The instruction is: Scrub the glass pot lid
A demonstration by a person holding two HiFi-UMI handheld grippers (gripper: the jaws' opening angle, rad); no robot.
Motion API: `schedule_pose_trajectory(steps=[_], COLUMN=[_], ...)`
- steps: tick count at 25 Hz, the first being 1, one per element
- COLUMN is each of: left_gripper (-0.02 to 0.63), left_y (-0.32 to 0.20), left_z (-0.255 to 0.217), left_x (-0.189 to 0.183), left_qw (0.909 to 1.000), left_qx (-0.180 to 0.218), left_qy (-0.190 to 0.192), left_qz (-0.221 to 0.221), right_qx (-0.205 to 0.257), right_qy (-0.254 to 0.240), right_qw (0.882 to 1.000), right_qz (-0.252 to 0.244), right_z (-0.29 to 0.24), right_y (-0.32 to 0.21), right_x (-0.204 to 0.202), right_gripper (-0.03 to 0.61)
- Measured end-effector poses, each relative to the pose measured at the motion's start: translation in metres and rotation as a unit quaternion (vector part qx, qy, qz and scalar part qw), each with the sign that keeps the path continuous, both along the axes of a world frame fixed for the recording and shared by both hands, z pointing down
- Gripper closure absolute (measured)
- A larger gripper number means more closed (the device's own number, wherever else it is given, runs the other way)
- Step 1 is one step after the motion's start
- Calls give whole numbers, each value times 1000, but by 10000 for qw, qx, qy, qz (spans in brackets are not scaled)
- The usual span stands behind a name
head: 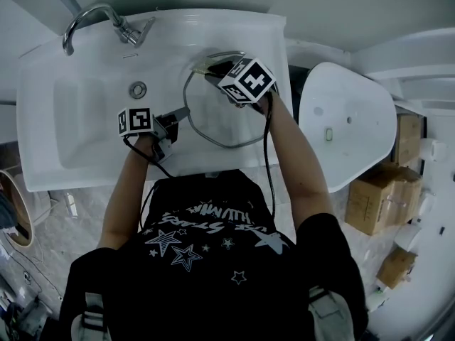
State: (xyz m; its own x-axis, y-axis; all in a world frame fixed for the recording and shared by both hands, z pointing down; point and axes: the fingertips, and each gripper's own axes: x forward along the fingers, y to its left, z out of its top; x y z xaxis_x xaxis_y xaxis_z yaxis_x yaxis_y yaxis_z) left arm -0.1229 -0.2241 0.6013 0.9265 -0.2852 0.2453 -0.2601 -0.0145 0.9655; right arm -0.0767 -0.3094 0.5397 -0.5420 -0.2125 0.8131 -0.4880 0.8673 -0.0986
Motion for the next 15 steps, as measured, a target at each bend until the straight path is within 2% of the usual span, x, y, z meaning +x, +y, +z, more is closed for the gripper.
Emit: schedule_pose_trajectory(steps=[9,15], left_gripper=[574,574], left_y=[0,0], left_z=[-2,-2], left_x=[-1,-1], left_qw=[10000,10000], left_qx=[-13,-4], left_qy=[11,-14], left_qz=[1,16], right_qx=[-160,-211], right_qy=[136,508], right_qw=[9997,9985], right_qz=[-148,11], right_z=[0,4], right_y=[6,21], right_x=[-18,-27], right_gripper=[511,511])
